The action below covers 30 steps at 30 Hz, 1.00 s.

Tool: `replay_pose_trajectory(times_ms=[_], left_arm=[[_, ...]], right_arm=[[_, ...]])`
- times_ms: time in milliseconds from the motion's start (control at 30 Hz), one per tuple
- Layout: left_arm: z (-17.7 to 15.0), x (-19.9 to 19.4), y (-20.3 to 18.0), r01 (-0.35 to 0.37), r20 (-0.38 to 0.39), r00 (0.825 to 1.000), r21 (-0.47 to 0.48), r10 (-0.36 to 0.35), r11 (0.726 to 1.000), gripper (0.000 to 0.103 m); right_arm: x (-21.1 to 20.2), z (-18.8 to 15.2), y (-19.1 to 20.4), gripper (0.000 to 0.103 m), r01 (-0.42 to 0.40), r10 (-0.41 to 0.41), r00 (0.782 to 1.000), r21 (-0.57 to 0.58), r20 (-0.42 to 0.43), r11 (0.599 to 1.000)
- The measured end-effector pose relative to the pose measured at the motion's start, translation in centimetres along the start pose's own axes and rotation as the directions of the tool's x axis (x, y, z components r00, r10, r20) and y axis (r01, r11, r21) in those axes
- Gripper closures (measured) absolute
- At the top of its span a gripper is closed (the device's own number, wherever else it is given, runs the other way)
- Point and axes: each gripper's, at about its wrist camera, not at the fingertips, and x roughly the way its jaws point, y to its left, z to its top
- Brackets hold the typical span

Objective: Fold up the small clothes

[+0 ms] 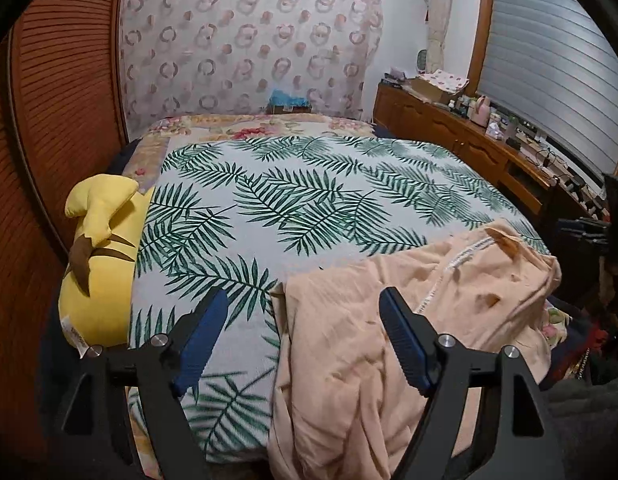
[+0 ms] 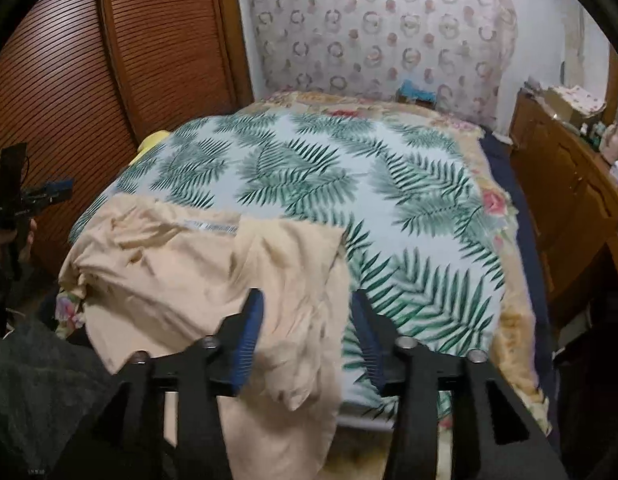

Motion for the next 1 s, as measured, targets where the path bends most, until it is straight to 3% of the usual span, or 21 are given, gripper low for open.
replay_pose_trajectory(times_ms=[200, 367, 567, 967, 1000], left_arm=[[0.5, 3.5, 0.9, -0.017, -0.050, 0.999, -0.013, 0.016, 1.000, 0.024], [0.1, 5.7, 1.3, -0.011, -0.102, 0.995, -0.023, 0.009, 1.000, 0.025], [-0.5, 6.9, 1.5, 0.032, -0.128, 0.991, -0.046, -0.038, 0.998, 0.047], [-1.1, 8.2, 1.1, 0.028, -0.143, 0.989, -0.036, -0.033, 0.999, 0.047], [-1.1, 8.3, 0.9, 0.029, -0.143, 0.989, -0.025, -0.033, 0.999, 0.056]], right_arm=[[2.7, 1.5, -0.9, 0.051, -0.015, 0.014, 0.999, 0.027, 0.041, 1.000], [6.8, 1.8, -1.8, 0.051, -0.024, 0.023, 1.000, 0.062, 0.012, 0.998], [11.1, 1.3, -2.0, 0.051, -0.040, 0.046, 0.996, 0.081, -0.081, 0.996], [12.7, 1.8, -0.4, 0.050, -0.043, 0.045, 0.994, 0.019, -0.100, 0.999], [12.9, 1.8, -0.1, 0.051, -0.041, 0.042, 0.994, 0.006, -0.101, 0.999]])
